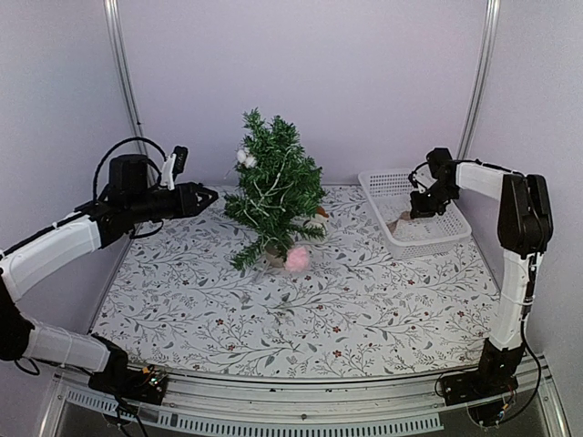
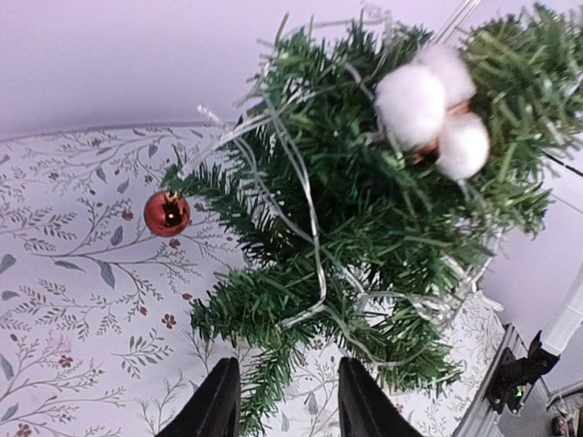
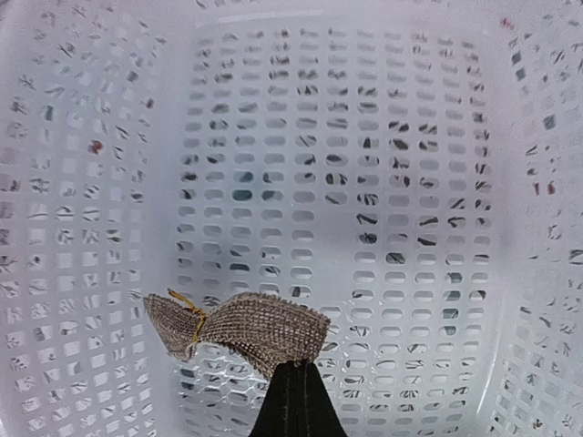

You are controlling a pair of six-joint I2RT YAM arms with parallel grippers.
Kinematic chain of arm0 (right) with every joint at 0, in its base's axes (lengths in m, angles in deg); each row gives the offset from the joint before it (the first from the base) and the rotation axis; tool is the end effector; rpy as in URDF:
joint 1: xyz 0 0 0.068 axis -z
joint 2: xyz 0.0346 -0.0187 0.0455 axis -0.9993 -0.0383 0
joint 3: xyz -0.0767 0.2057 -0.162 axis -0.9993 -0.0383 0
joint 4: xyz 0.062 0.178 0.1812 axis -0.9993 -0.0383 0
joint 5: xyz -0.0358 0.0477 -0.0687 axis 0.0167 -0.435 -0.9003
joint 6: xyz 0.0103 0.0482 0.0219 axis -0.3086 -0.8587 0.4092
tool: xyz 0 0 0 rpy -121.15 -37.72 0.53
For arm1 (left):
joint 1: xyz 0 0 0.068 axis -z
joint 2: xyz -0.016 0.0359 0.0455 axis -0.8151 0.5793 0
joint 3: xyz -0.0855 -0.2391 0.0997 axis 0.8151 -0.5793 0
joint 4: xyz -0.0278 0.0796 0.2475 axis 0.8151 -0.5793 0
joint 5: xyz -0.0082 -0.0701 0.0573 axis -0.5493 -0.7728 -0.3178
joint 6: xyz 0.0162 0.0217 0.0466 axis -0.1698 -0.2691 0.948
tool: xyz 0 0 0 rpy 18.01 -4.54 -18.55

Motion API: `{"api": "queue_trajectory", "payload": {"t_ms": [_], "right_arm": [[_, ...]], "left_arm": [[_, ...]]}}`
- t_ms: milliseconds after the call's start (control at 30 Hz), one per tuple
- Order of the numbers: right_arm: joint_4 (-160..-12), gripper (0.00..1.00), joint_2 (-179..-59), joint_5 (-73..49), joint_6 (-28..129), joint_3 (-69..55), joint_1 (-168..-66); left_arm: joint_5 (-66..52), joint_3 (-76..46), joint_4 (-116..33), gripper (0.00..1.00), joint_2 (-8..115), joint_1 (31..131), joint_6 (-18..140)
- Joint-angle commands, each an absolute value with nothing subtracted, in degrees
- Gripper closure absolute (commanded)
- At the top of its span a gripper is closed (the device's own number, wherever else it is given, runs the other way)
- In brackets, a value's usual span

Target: Decorate the small christmas tree

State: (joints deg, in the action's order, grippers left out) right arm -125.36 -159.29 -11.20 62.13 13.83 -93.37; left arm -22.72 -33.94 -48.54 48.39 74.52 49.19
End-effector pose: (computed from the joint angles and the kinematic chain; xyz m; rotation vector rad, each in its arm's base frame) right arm 0.4485 0.0490 0.1900 -0.2910 2.6838 0.2102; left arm 0.2608 -0.1099 0.3066 0.2225 2.0239 -0.8923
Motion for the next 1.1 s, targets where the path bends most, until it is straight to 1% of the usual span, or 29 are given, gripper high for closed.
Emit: {"api": "queue_trajectory", "payload": {"t_ms": [0, 167, 367, 533, 633, 800, 1067], "right_arm": [[-122.0, 1.0, -148.6, -6.8, 60.4, 12.9, -93.2], [-121.2, 1.0, -142.6, -2.1, 58.9, 11.6, -93.5], [-120.9, 1.0, -136.5, 1.7, 58.8, 8.9, -97.3], [-122.3, 1.0, -131.1, 3.0, 58.9, 7.1, -104.6], [-122.8, 1.0, -128.8, 4.0, 58.1, 6.6, -109.5], [-123.0, 1.0, -126.1, 4.8, 55.9, 6.0, -117.4], [-125.2, 1.0, -123.6, 1.0, 55.2, 5.3, -127.7]], "left_arm": [[-19.6, -34.4, -48.5, 0.6, 43.9, 74.1, 50.7], [-18.7, -34.1, -49.5, 0.58, 41.1, 74.6, 52.7], [-16.8, -29.4, -53.9, 0.58, 40.8, 78.4, 57.6], [-13.8, -23.1, -56.8, 0.6, 43.5, 88.1, 62.0], [-12.0, -18.5, -59.8, 0.63, 47.3, 94.7, 63.7], [-7.8, -11.5, -63.6, 0.63, 54.1, 104.8, 66.8], [-5.1, -4.3, -67.3, 0.66, 61.6, 113.2, 67.0]]}}
